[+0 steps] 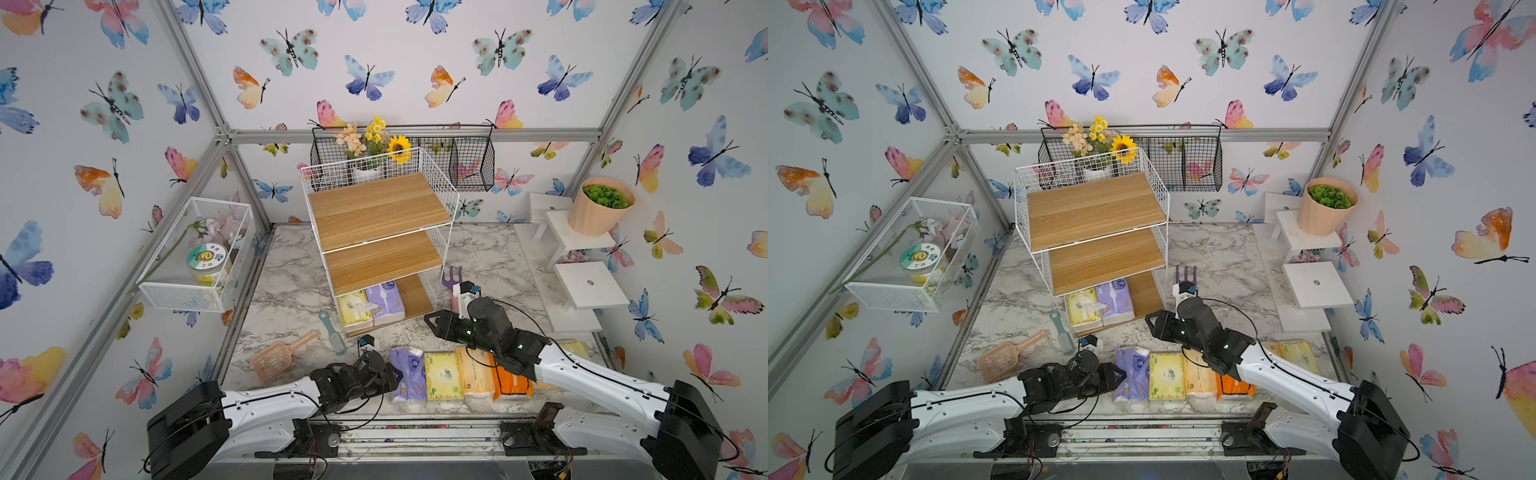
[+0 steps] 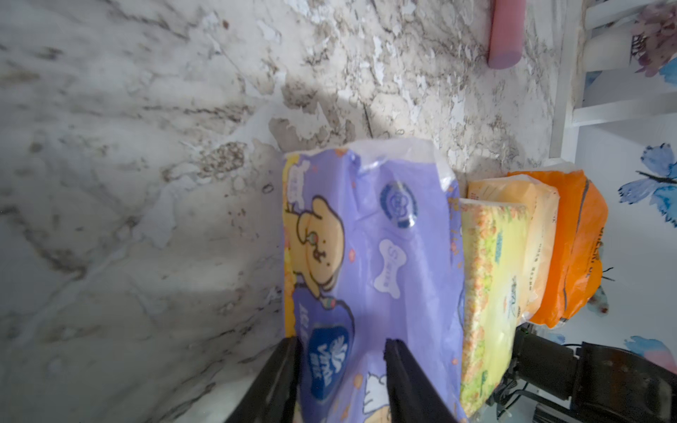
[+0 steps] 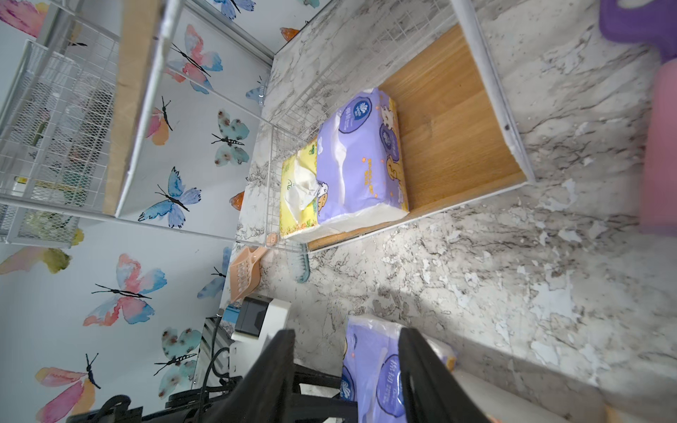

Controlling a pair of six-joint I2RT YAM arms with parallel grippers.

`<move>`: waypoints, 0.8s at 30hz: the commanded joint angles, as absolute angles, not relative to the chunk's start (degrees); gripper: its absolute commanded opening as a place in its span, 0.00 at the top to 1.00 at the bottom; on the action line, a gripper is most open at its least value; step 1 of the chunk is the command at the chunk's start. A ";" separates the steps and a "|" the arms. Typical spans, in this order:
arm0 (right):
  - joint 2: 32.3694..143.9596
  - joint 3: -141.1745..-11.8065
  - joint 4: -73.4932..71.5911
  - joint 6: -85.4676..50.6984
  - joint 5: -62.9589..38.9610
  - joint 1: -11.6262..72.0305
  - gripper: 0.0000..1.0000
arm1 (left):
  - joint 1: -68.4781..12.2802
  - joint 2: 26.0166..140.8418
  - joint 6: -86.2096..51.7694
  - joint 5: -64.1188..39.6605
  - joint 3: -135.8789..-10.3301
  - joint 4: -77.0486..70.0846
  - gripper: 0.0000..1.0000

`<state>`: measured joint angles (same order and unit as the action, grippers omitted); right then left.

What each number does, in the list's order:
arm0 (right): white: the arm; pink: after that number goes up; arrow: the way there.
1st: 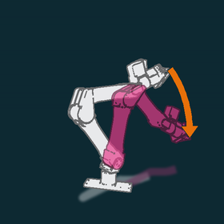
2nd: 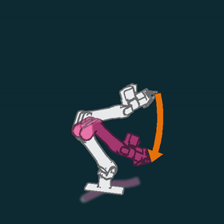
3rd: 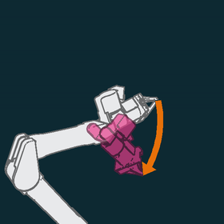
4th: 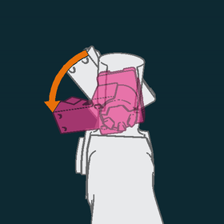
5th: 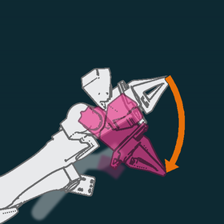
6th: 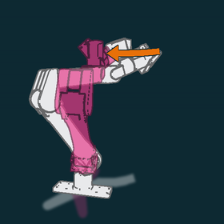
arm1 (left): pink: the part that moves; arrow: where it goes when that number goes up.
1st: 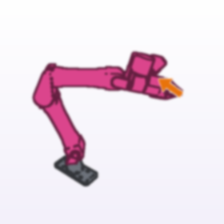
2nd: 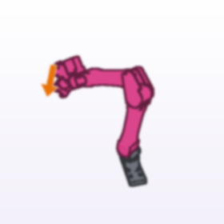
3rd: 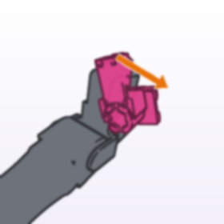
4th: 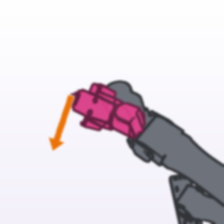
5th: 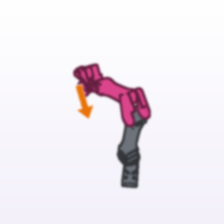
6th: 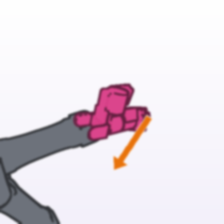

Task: Remove the tissue boxes from the shelf
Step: Move the box of tissues to the center of the board.

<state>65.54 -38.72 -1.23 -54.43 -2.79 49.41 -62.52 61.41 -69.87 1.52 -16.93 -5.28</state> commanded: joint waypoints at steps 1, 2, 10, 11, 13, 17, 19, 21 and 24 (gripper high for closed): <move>67.64 -38.05 -4.14 -56.00 -4.81 49.21 0.51 | -64.25 59.96 -77.14 7.69 -15.63 -7.04 0.45; 68.20 -37.83 -4.95 -56.45 -4.92 49.22 0.51 | -64.79 58.88 -78.73 9.41 -15.39 -5.80 0.39; 74.80 -37.60 -13.31 -59.29 -4.19 50.22 0.54 | -65.49 41.62 -90.06 27.16 -13.78 15.22 0.26; 76.03 -37.87 -14.13 -59.76 -3.69 50.48 0.53 | -65.48 38.75 -89.69 29.33 -13.25 16.47 0.25; 78.53 -38.13 -16.41 -60.60 -3.15 50.88 0.51 | -64.84 34.18 -88.52 31.73 -12.84 18.44 0.25; 83.52 -39.35 -20.10 -62.23 -2.01 51.66 0.51 | -61.52 28.72 -85.16 31.45 -13.43 21.19 0.25; 85.78 -39.46 -22.33 -63.51 -1.05 52.01 0.51 | -60.59 27.51 -84.40 31.37 -13.92 22.51 0.25; 87.77 -39.53 -24.71 -64.58 -0.04 52.20 0.51 | -60.19 26.30 -84.65 31.79 -14.22 23.84 0.25; 90.41 -40.04 -27.44 -65.61 1.57 52.34 0.53 | -59.86 24.36 -85.65 32.49 -14.27 25.91 0.25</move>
